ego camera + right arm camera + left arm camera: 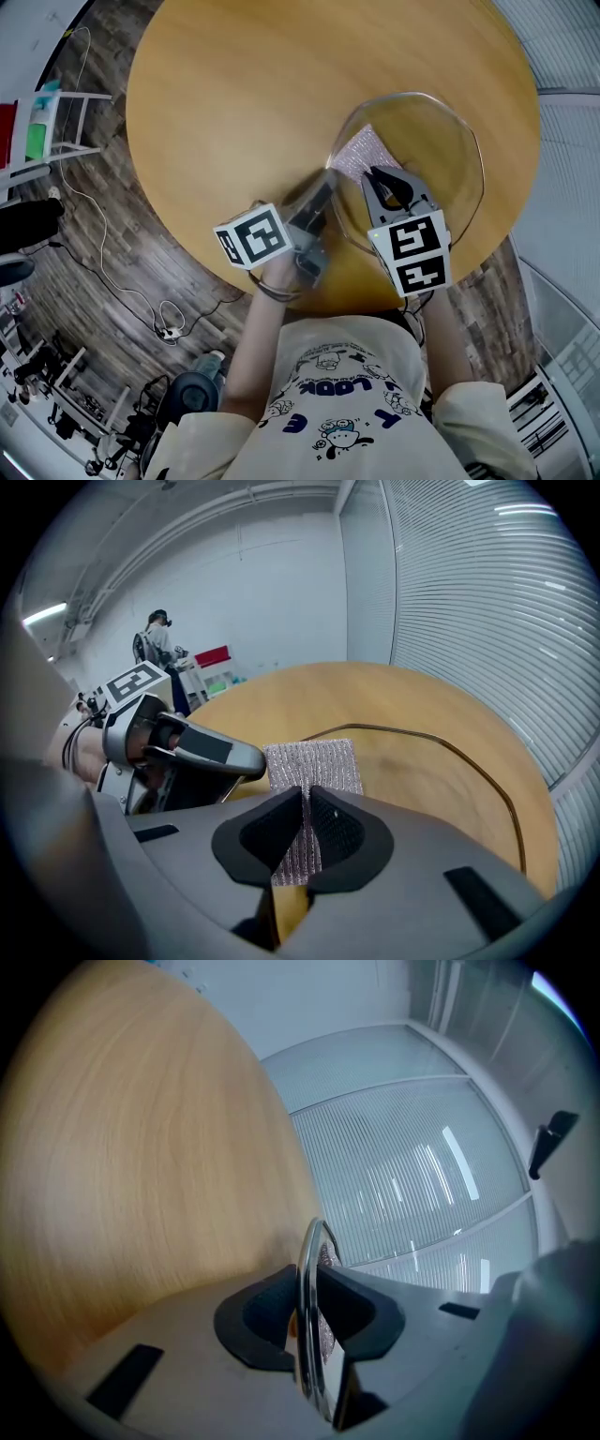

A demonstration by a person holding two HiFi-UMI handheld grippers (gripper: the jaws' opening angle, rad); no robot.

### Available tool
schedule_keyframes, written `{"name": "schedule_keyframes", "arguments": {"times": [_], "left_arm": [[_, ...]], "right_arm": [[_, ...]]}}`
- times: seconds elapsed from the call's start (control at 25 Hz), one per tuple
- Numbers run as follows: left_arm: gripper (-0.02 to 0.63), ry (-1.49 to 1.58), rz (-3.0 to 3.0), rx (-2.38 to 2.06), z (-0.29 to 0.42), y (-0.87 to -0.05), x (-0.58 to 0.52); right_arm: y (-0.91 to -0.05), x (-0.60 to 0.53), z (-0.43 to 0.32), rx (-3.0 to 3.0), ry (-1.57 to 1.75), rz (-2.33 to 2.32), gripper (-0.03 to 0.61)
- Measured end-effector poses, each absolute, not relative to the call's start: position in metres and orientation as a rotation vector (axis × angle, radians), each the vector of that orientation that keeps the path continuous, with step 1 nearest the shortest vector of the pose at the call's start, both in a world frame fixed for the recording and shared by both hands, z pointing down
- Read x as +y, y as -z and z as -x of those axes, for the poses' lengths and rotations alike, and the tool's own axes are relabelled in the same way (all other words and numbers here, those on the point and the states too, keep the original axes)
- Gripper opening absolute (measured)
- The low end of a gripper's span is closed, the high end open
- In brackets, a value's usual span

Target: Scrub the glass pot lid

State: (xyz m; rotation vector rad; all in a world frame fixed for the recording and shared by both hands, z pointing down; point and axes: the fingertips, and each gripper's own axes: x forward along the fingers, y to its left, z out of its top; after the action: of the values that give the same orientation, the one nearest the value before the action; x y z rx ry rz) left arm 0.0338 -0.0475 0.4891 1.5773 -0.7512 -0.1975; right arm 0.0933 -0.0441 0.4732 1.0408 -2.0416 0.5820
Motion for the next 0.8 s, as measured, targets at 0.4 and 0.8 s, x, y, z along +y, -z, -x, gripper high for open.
{"name": "schedule_keyframes", "arguments": {"times": [0.4,0.8], "left_arm": [[0.074,0.174,-1.577,-0.754,-0.034,-0.491,-0.046],[0.074,0.159,-1.581,-0.751,-0.036,-0.489,-0.047]], "right_arm": [[-0.478,-0.051,-0.089,-2.041,-0.569,-1.024,0.043],[-0.477,-0.066,-0.094,-2.037,-0.552,-1.068,0.043]]}}
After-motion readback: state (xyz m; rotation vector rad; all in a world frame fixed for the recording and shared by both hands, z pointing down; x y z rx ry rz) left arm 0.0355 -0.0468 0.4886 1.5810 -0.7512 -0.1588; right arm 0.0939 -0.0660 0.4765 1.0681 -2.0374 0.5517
